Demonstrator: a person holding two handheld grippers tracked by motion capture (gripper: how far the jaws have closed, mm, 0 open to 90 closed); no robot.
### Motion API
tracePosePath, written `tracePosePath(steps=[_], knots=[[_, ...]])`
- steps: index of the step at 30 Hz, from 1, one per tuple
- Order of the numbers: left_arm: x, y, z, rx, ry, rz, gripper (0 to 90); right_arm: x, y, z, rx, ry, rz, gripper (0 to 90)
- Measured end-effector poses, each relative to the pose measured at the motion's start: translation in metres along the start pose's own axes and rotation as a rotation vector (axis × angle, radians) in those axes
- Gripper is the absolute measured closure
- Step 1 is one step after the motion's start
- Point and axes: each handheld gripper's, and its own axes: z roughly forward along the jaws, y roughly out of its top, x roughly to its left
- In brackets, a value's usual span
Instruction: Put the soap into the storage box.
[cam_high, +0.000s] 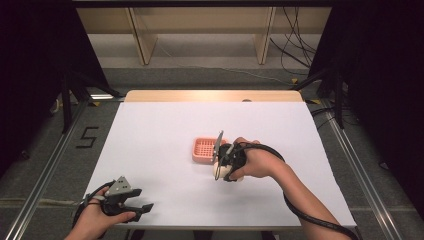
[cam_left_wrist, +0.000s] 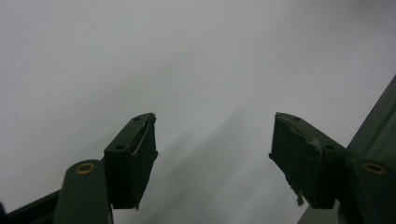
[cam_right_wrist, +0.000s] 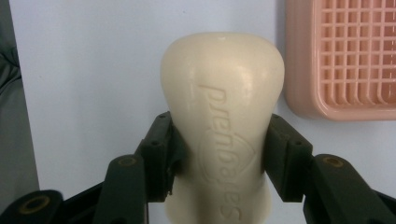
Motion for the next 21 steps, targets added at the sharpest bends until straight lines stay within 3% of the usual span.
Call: tracePosePath(steps=[1, 3, 5, 7, 8, 10, 11, 12, 13, 15, 18, 19, 20, 21], knots=[[0.0001, 0.0001, 0.0, 0.0, 0.0, 0.001, 30.9, 0.0031, 0.0008, -0.001, 0.028, 0.002, 0.059, 50.6], [0.0, 0.0002, 0.0, 0.0, -0.001, 0.001, 30.8, 0.0016, 0.0008, 0.0, 0.015, 0.003, 0.046, 50.6], [-0.0001, 0.0001, -0.0001, 0.0, 0.0, 0.001, 30.8, 0.0027, 0.0015, -0.0011, 0.033, 0.005, 0.082, 50.6], [0.0, 0.0002, -0.0002, -0.001, 0.0, 0.0, 30.8, 0.0016, 0.0028, -0.0012, 0.035, -0.001, 0.087, 50.6], [0.0, 0.0002, -0.0002, -0.001, 0.0, 0.0, 30.8, -0.0015, 0.0037, -0.0003, 0.018, 0.0, 0.043, 50.6], [0.0, 0.0002, -0.0001, -0.001, 0.0, 0.001, 30.8, -0.0034, 0.0041, -0.0002, 0.013, -0.002, 0.034, 50.6], [-0.0001, 0.0002, -0.0001, -0.001, 0.0, 0.002, 30.8, -0.0018, 0.0046, -0.0009, 0.013, 0.0, 0.068, 50.6], [-0.0001, 0.0002, -0.0001, -0.001, 0.0, 0.002, 30.9, -0.0018, 0.0046, -0.0009, 0.013, 0.0, 0.068, 50.6], [-0.0001, 0.0002, -0.0003, -0.001, -0.001, 0.002, 30.8, 0.0005, 0.0058, -0.0025, 0.039, 0.002, 0.112, 50.6], [-0.0001, 0.0003, -0.0003, -0.002, 0.0, 0.002, 30.8, -0.0039, 0.0055, -0.0011, 0.017, -0.007, 0.058, 50.6], [-0.0003, 0.0003, -0.0002, -0.003, 0.005, 0.0, 30.8, -0.0056, 0.0063, -0.0012, 0.012, -0.002, 0.045, 50.6], [-0.0003, 0.0003, -0.0002, -0.003, 0.005, 0.0, 30.8, -0.003, 0.008, -0.0032, 0.036, -0.002, 0.094, 50.6], [-0.0002, 0.0003, -0.0002, -0.004, 0.005, 0.0, 30.8, -0.0027, 0.0079, -0.0035, 0.034, 0.0, 0.109, 50.6], [-0.0002, 0.0003, -0.0002, -0.004, 0.005, 0.0, 30.8, -0.0046, 0.008, -0.0033, 0.025, -0.005, 0.093, 50.6]])
